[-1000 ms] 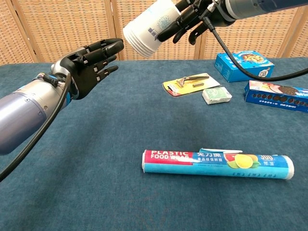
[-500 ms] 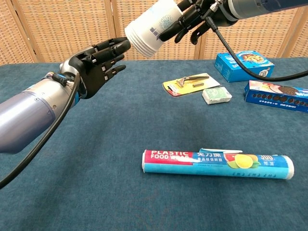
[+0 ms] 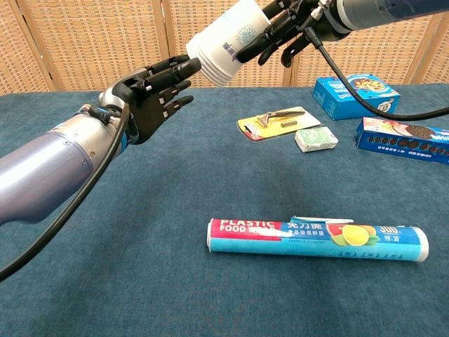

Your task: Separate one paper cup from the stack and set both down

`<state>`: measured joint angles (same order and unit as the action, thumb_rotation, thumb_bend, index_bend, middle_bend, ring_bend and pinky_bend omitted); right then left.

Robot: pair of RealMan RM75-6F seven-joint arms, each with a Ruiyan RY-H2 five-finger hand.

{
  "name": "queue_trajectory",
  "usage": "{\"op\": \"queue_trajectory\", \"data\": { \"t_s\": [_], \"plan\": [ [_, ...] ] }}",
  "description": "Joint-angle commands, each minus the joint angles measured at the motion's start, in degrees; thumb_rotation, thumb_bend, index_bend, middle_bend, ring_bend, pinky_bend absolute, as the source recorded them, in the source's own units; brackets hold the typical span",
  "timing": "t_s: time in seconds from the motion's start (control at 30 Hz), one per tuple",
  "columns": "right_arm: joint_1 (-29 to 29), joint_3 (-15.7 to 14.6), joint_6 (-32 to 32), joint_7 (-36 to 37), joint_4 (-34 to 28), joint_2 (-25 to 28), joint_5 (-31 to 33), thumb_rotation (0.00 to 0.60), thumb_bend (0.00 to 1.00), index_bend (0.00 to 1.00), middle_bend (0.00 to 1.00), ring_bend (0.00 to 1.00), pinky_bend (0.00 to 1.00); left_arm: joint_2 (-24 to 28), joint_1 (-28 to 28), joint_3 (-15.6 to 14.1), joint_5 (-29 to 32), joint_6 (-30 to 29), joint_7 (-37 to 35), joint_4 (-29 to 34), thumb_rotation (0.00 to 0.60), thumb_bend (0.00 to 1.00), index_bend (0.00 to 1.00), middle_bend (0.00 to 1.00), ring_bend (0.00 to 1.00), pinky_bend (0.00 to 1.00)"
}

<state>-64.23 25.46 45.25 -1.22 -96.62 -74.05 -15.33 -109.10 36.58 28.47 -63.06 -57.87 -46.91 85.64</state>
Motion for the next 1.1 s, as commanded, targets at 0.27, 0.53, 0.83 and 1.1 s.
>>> {"op": "queue_trajectory", "data": {
  "t_s": [0.27,0.53,0.83,1.1],
  "plan": [
    [0.41,-0.28,-0.71,0.52,-0.52,0.50,-0.91,0.600,0.26,0.75,0.62,0.48,0.73,-0.65,0.76,0.81,0.15,0.23,0.38,-0.45,0.600,0.42,0.57,0.03,0.00,0.00],
    [0.74,-0.16,0.14,0.84,-1.67,1.40,-1.33,0.600,0.26,0.75,0.62,0.48,0.73,-0.79,1.07,0.99,0.20,0.23,0.97,0.38,0.600,0.43,0.60,0.03,0.00,0.00],
    [1.20,-0.34,0.36,1.21,-1.97,2.25,-1.29,0.600,0.26,0.75,0.62,0.48,0.73,-0.57,-0.07,0.11,-0.33,-1.20,1.51,1.70,0.600,0.43,0.62,0.03,0.00,0.00],
    [2.03,-0.61,0.14,1.76,-1.39,3.04,-1.62,0.600,0.26,0.75,0.62,0.48,0.73,0.70,-2.30,-1.54,-1.22,-2.41,0.97,2.28,0.600,0.43,0.62,0.03,0.00,0.00]
  ]
}}
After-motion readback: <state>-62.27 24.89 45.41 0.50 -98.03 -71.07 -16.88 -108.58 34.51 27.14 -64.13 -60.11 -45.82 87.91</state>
